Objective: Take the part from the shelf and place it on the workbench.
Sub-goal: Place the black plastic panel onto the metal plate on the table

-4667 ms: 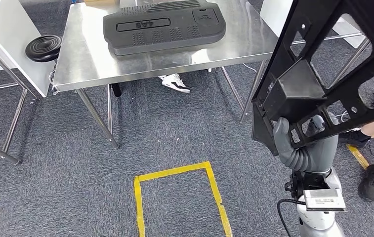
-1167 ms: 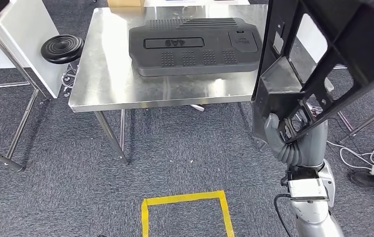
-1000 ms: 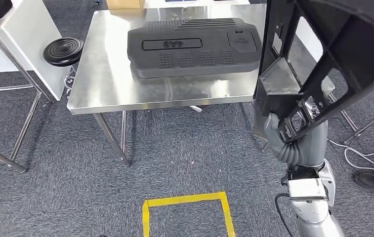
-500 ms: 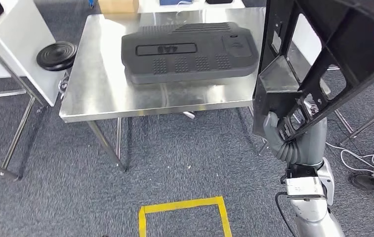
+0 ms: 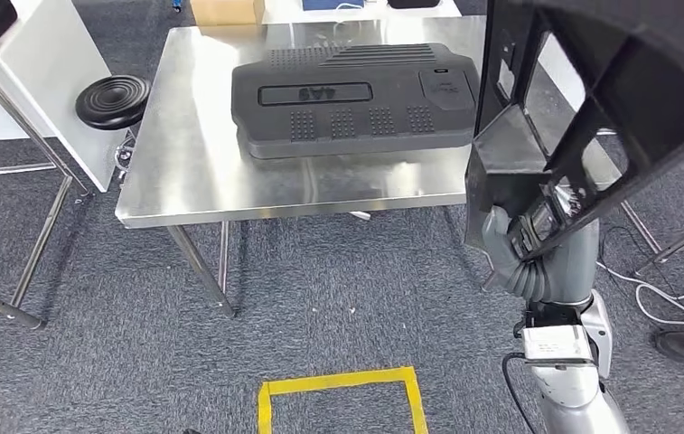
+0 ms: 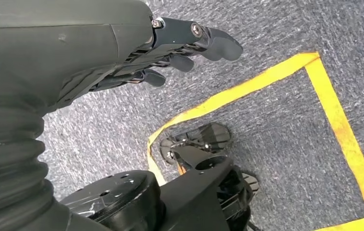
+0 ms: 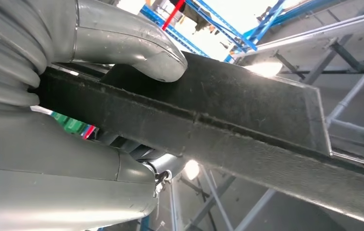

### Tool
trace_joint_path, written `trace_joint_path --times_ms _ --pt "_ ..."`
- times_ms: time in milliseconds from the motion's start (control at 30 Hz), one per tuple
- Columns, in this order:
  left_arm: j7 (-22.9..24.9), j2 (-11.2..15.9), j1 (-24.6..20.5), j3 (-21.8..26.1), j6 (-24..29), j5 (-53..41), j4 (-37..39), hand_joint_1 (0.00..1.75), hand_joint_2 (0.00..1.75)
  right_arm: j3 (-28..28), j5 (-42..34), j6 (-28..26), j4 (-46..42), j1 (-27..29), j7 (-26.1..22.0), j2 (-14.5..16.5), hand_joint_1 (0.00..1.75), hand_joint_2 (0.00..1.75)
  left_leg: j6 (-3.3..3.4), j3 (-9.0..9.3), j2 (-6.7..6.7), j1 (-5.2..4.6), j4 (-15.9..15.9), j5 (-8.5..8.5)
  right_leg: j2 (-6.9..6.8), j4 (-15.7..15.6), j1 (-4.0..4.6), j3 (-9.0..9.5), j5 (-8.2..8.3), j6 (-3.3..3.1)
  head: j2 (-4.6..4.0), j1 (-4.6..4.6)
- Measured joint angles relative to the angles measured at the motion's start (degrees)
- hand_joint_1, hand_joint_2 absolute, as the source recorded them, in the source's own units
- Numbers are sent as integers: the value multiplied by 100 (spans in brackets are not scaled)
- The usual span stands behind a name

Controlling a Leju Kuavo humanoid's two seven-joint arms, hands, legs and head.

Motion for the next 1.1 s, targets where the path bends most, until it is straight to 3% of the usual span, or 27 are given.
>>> trace_joint_path --times_ms 67,133,233,267,300,333,400,433,467,600,667,733,767,800,833,900,933,1000,1100 --pt "2 1 -4 0 0 -4 -1 0 175 1 5 -2 0 1 9 1 175 175 -52 18 5 11 -15 -27 4 -19 -21 28 -8 -81 0 -4" --pt "4 2 -9 0 0 -5 -2 0 175 1 20 -4 0 -5 14 4 175 175 -104 -85 31 24 247 -174 0 -51 -70 105 -35 -169 0 -18" --pt "12 2 -7 0 -2 0 -2 0 175 1 45 -14 3 -14 21 8 175 175 -147 -649 59 37 1324 -598 -15 -59 -68 215 -108 -279 0 -32" --pt "17 2 -3 0 -3 2 -1 0 175 2 50 -16 7 -14 25 9 175 175 -153 -815 61 39 1570 -633 -14 -59 -60 246 -131 -297 0 -31" --pt "23 2 1 0 -4 4 -1 0 175 3 56 -17 10 -14 28 11 175 175 -153 -892 62 40 1618 -556 -7 -58 -55 280 -157 -302 0 -32" --pt "31 3 3 0 -7 7 0 0 175 4 62 -17 14 -14 31 14 175 175 -146 -847 64 41 1421 -359 3 -56 -53 325 -188 -296 0 -34" --pt "42 6 4 0 -11 11 1 0 175 5 70 -21 17 -14 32 18 175 175 -118 -534 74 38 651 110 21 -51 -43 416 -265 -253 0 -34" --pt "45 8 1 0 -14 15 1 0 175 5 71 -25 17 -18 32 18 175 175 -99 -371 76 32 314 237 26 -43 -27 447 -302 -225 0 -33" --pt "49 9 -3 0 -14 20 2 0 175 6 73 -29 17 -22 32 17 175 175 -81 -270 77 21 118 277 28 -41 -13 459 -327 -195 0 -29" --pt "58 9 -2 1 -15 30 2 0 175 16 78 -38 13 -24 36 10 175 175 30 -187 59 13 -7 221 23 -2 -14 421 -392 -91 0 -26" --pt "56 7 -2 1 -17 34 2 0 175 14 64 -40 10 -23 44 -7 175 175 99 -137 55 42 -48 207 18 435 -21 178 -567 -75 0 -4" --pt "54 4 -4 1 -19 38 2 0 175 10 53 -43 13 -7 48 -17 175 175 138 -109 53 42 -51 168 18 1234 -33 -300 -804 -86 0 14" --pt "54 3 0 1 -20 38 2 0 175 10 51 -44 15 8 48 -20 175 175 142 -89 52 42 -51 144 18 1535 -40 -519 -851 -69 0 16" --pt "54 2 5 2 -20 38 2 0 175 10 50 -44 17 22 48 -24 175 175 141 -60 50 44 -50 117 17 1643 -48 -644 -807 -29 0 16" --pt "54 -1 11 2 -20 38 2 0 175 10 50 -45 19 30 48 -28 175 175 133 -19 46 48 -50 85 15 1508 -58 -645 -661 31 0 17" --pt "54 -7 14 2 -20 38 2 0 175 10 50 -45 20 33 48 -32 175 175 91 78 35 59 -51 12 -5 736 -84 -374 -224 152 0 22" --pt "54 -8 12 2 -20 38 2 0 175 9 50 -47 21 32 48 -34 175 175 57 111 25 49 -46 -32 -10 359 -80 -210 -63 164 1 30" --pt "54 -5 6 1 -20 38 2 0 175 1 43 -55 24 40 48 -38 175 175 -6 145 16 24 -58 -94 -9 -1 -57 -40 40 84 0 35" --pt "55 -4 3 1 -20 38 0 0 175 -22 23 -66 20 51 54 -49 175 175 -86 182 29 34 -60 -158 10 -28 -59 25 -4 -85 0 24"
